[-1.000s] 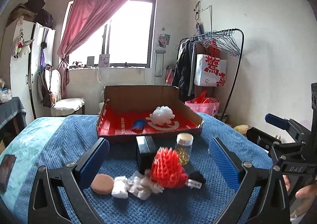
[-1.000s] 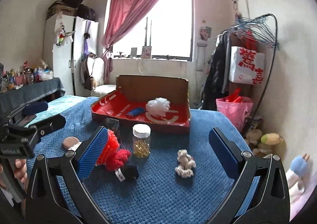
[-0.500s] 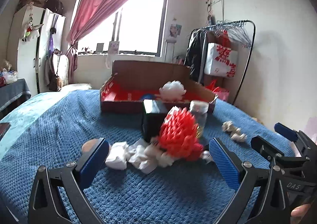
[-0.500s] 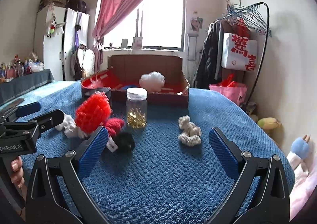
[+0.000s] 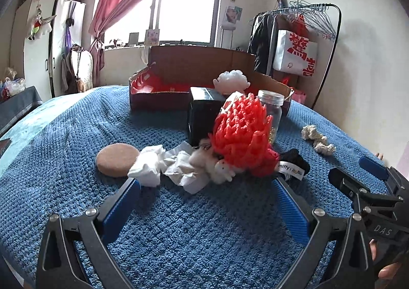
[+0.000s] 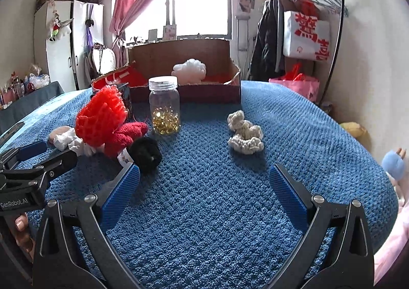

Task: Organize soft objects
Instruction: 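Withdraw both tools from the box back toward the remaining items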

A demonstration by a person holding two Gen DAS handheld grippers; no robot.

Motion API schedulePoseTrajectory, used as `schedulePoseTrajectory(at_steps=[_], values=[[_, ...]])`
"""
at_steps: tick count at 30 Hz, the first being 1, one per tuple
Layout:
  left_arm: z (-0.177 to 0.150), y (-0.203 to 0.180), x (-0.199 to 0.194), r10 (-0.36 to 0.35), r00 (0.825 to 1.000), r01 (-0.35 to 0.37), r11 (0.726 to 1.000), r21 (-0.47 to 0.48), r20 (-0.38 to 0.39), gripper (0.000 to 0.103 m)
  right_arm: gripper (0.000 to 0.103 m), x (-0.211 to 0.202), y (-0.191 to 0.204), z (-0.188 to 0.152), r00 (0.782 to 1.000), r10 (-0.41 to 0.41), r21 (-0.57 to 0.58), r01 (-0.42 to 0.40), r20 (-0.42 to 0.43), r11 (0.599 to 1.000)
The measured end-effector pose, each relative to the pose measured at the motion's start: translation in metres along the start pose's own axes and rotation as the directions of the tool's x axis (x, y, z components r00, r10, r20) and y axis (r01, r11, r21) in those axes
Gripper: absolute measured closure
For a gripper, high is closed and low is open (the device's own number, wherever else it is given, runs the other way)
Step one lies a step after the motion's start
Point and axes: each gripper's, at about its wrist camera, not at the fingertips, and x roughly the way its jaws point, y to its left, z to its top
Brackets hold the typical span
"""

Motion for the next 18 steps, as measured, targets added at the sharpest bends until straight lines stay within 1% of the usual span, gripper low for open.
schedulePoseTrajectory(at_steps=[11,18], values=[[0.001,0.001,0.002,0.0,1.0,0.0,1.0,-0.003,-0.026,0.0,0.0,0.007,0.0,-0.002,0.999,0.008,0.008,-0.008,-0.038,1.0],[0.008,0.012,0.01,-0.019,0.996,0.018,1.0,-0.01,-0.091,0.0,0.0,0.014,0.005,0.005,0.997,0.006,-0.005,-0.006,-0.074,1.0]])
